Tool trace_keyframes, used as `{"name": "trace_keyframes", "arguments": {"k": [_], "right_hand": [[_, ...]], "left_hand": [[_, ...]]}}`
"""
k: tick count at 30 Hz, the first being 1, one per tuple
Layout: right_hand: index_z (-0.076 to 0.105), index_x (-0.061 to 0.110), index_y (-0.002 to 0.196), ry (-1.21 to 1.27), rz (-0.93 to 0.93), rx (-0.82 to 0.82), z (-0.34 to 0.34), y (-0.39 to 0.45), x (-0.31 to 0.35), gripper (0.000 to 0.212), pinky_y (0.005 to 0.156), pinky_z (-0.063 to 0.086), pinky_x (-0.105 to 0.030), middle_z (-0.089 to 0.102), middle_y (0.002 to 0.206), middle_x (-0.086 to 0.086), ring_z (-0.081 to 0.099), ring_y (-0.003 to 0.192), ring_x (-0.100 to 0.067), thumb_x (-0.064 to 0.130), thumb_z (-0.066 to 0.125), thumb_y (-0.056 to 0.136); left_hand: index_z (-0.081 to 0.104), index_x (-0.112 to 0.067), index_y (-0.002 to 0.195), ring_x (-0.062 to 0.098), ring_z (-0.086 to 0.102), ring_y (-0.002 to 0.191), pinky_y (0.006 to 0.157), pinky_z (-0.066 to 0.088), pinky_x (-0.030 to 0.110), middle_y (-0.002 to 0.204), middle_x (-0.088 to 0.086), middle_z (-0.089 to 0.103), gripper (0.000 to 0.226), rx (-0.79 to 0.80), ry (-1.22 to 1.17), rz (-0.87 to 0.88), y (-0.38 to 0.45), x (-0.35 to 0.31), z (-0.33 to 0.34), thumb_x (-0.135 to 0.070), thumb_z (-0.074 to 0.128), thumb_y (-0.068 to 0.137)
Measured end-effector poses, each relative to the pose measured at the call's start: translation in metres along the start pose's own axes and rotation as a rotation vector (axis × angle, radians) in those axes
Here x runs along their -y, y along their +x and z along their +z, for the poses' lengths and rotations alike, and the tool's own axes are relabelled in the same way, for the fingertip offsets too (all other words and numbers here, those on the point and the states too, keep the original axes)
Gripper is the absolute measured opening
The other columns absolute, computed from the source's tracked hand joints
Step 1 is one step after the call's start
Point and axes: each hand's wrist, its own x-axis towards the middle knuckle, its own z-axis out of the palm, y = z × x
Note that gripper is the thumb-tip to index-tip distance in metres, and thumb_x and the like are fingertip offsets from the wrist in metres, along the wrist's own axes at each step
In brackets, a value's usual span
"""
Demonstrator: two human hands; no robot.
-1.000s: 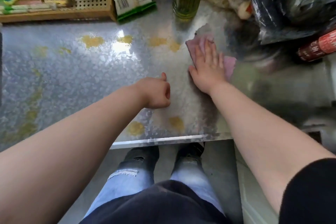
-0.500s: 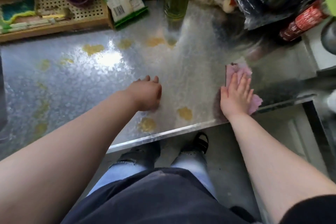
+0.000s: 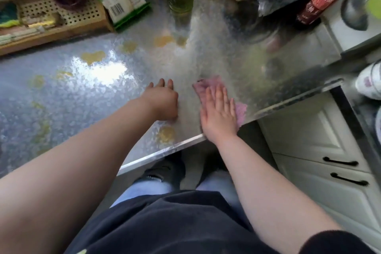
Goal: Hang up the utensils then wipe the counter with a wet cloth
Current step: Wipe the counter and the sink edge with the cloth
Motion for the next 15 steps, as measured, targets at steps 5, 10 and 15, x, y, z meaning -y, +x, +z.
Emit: {"name": "trace_keyframes", "arguments": {"k": [5,10,15], "right_hand": [[0.0,0.015,0.162,-0.003,0.28,-0.045,-0.036,0.052,-0.091,0.07,0.125,0.001,-0.052,-0.011,0.168,-0.014,-0.011,0.156,-0.028,0.046,0.025,0.105],[0.003,0.013,0.162,0.039,0.391,-0.111,-0.023,0.039,-0.035,0.072,0.125,0.005,-0.053,-0.008,0.168,-0.016,-0.009,0.156,-0.03,0.046,0.031,0.104],[-0.012,0.021,0.161,-0.027,-0.056,0.054,0.017,-0.021,0.065,0.077,0.123,-0.013,-0.047,-0.029,0.163,-0.007,-0.022,0.153,-0.027,0.05,0.03,0.102]], "left_hand": [[0.065,-0.012,0.098,0.035,0.021,0.14,0.114,0.02,0.064,0.157,0.011,0.027,0.023,0.009,-0.088,-0.01,0.001,0.01,0.003,-0.023,0.049,0.086],[0.063,-0.012,0.095,0.034,0.011,0.147,0.116,0.012,0.066,0.163,0.005,0.019,0.02,0.005,-0.146,-0.021,0.001,0.012,0.004,-0.018,0.045,0.089],[0.063,-0.014,0.118,0.032,0.008,0.15,0.116,0.01,0.066,0.164,0.0,0.021,0.032,0.003,-0.182,-0.054,0.002,0.01,0.002,-0.022,0.044,0.093]]}}
